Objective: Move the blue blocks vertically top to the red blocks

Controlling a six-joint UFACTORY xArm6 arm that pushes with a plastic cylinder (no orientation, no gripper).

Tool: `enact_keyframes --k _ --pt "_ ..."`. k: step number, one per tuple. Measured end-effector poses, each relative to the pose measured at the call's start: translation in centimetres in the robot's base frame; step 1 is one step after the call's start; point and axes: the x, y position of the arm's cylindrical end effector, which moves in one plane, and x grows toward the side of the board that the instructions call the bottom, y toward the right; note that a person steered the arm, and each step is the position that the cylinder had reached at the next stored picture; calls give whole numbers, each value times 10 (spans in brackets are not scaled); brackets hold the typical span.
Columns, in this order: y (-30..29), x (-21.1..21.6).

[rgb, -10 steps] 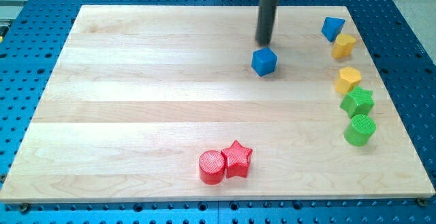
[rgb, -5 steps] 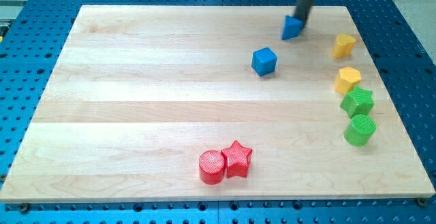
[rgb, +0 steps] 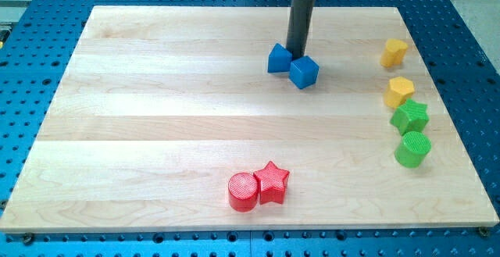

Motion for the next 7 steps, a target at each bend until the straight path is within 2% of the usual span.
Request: enact_keyframes --k 1,2,4,5,6,7 --pt "-47 13" --pt "-15 13" --pt "-11 12" --pt "99 26" --pt "51 49" --pt "1 48"
